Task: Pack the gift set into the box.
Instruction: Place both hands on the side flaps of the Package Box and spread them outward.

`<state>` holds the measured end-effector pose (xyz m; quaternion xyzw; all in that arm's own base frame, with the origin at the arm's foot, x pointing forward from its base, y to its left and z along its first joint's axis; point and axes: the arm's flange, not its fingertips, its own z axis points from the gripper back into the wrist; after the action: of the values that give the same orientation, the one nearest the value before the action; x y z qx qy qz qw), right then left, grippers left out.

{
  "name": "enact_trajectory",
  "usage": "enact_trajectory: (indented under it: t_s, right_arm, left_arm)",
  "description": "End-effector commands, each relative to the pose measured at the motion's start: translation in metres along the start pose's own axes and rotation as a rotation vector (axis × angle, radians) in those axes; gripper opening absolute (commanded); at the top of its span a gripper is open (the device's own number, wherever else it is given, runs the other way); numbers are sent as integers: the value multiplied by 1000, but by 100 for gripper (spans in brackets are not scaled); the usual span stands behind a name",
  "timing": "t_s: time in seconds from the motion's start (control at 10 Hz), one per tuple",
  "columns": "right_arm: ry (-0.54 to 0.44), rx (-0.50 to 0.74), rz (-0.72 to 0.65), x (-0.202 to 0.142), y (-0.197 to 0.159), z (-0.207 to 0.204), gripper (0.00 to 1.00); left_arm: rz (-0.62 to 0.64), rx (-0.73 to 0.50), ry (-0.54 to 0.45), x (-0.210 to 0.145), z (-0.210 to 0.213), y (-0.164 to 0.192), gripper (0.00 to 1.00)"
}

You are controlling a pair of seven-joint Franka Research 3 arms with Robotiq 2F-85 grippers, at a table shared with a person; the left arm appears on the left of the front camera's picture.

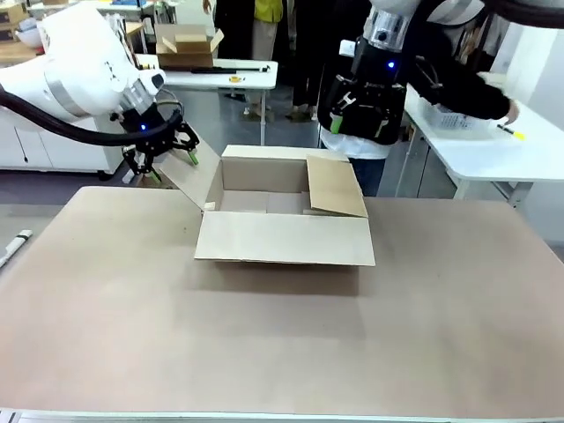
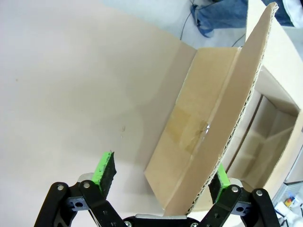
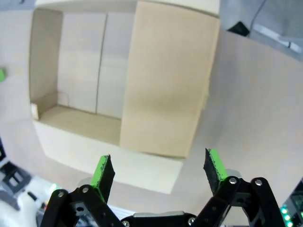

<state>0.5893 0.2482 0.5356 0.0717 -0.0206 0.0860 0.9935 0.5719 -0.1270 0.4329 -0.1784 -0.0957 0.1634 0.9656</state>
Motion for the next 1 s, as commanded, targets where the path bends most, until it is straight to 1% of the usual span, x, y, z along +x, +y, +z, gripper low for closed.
enact_trajectory:
  t_s: [0.0, 0.1, 0.2, 0.3, 0.4, 0.5, 0.6, 0.7, 0.8, 0.9]
  right_arm:
    - [-15, -83, -138, 38, 36, -22, 100]
    - [8, -129, -183, 44, 53, -34, 100]
    - [23, -152, -169, 47, 69, -47, 100]
    - [36, -201, -197, 49, 84, -60, 100]
    - [66, -277, -243, 50, 92, -72, 100]
    - [93, -328, -256, 50, 97, -88, 100]
    - [79, -381, -281, 52, 98, -103, 100]
    - [63, -396, -277, 56, 97, -121, 100]
    - [61, -374, -258, 56, 98, -138, 100]
    - [93, -418, -302, 55, 95, -149, 100]
  left_arm:
    - [8, 17, -6, -1, 0, -1, 100]
    - [8, 17, -6, -1, 0, -1, 100]
    - [8, 17, -6, -1, 0, -1, 100]
    - [8, 17, -6, -1, 0, -1, 100]
    - [8, 17, -6, -1, 0, -1, 100]
    - [8, 17, -6, -1, 0, -1, 100]
    - [8, 17, -6, -1, 0, -1, 100]
    - [8, 17, -6, -1, 0, -1, 100]
    - [8, 17, -6, -1, 0, -1, 100]
    - [8, 17, -6, -1, 0, -1, 100]
